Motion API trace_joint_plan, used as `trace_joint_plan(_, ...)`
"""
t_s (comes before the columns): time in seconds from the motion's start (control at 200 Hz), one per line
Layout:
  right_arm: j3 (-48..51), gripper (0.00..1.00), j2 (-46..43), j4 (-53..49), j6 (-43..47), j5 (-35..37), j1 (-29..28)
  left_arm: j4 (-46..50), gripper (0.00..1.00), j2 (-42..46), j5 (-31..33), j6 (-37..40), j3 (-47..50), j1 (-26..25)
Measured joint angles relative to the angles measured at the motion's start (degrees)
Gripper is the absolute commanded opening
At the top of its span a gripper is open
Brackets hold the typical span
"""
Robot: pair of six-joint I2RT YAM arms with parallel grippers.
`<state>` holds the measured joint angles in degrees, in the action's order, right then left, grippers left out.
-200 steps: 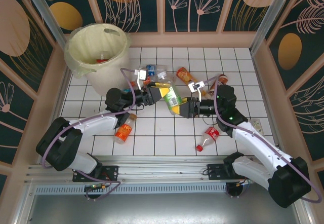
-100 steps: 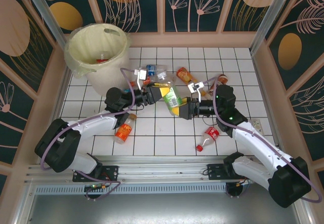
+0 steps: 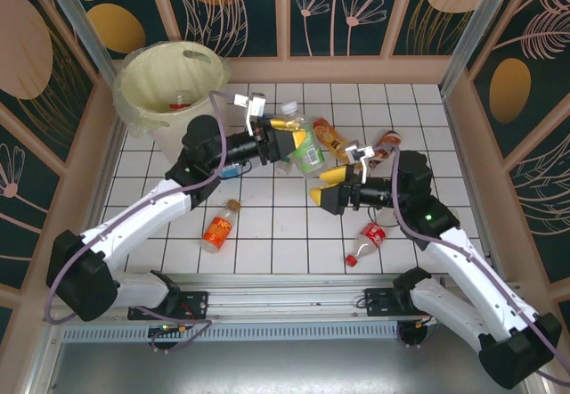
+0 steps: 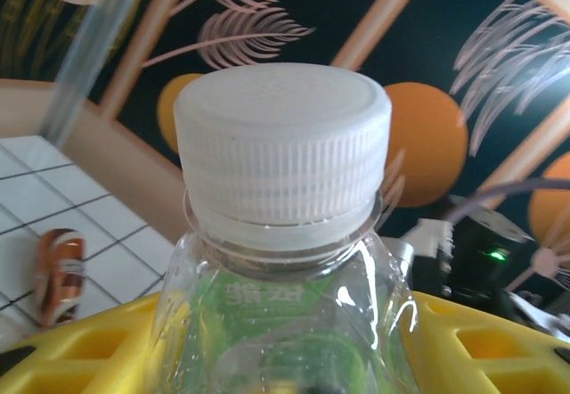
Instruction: Put the plastic bottles in the bin
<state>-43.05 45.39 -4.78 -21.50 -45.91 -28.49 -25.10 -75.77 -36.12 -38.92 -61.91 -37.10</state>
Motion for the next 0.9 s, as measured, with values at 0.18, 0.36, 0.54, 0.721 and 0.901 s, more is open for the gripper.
trace_joint_plan(0.18,-1.86,0.99,-4.46,-6.14,3.21,10.03,0.0,16.79,0.56,0.0,7.41,10.36,-10.25,0.02)
trace_joint_plan(0.36,-3.39,0.99,-8.02,-9.35,5.22,17.31,0.0,28.3,0.57,0.0,15.41,17.77,-18.08,0.68)
trace_joint_plan(0.54,-3.96,0.99,-9.4,-9.73,6.56,20.68,0.0,35.78,0.58,-0.92,22.08,21.66,-24.7,4.22)
trace_joint_plan(0.721,-3.93,0.99,-9.35,-9.73,7.65,21.88,0.0,41.27,0.59,-4.46,28.09,25.09,-32.98,8.74)
trace_joint_plan(0.901,-3.93,0.99,-9.33,-9.73,8.13,22.14,0.0,45.13,0.59,-7.02,35.58,29.0,-40.39,9.86)
